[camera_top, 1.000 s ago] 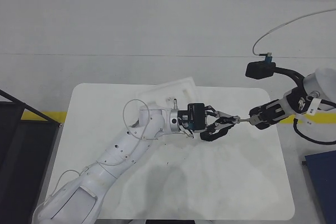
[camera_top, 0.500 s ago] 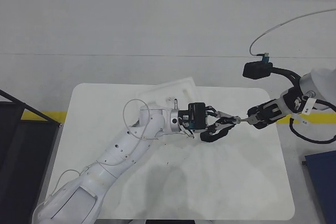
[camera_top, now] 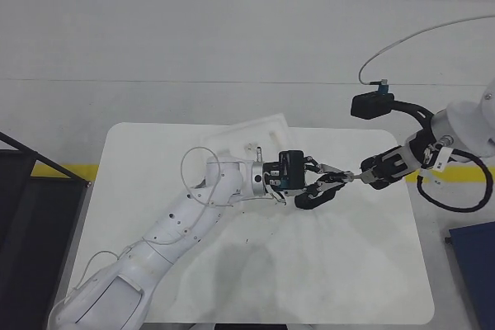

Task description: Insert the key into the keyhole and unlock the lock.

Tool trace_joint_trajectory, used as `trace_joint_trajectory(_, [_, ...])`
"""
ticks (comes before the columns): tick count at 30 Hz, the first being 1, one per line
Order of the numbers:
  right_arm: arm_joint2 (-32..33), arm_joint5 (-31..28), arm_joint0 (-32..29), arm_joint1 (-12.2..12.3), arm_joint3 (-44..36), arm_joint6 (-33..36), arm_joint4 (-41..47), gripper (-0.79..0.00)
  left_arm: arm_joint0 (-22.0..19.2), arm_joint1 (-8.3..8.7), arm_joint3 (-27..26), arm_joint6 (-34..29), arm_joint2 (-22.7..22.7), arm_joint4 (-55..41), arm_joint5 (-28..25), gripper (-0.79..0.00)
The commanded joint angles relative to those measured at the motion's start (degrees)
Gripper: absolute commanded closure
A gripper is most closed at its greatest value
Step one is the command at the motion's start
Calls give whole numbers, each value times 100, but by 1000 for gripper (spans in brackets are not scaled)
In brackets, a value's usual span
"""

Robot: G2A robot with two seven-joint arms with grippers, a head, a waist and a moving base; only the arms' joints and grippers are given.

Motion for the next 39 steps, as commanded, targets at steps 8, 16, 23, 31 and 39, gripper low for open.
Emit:
trace_joint_trajectory(8, [-100, 0, 74, -130, 91, -1, -12, -77, 59, 13, -43, -98, -47, -98, 26, 0])
trace_joint_trajectory(16, [2, -8, 146, -187, 242, -52, 51, -785, 174, 39, -47, -189, -160, -267, 87, 0])
trace_joint_trajectory(23, [319, -443, -2, -110, 346, -560, 352, -785, 312, 42, -83, -305, -319, -706, 177, 0])
trace_joint_trajectory(31, [867, -1583, -571, 214, 368, -1390, 881, -785, 424, 23, -144, -543, -482, -1333, 178, 0])
trace_joint_trajectory(39, [1485, -2707, -1405, 678, 128, -1974, 1285, -785, 629, -37, -210, -955, -633, -2612, 15, 0])
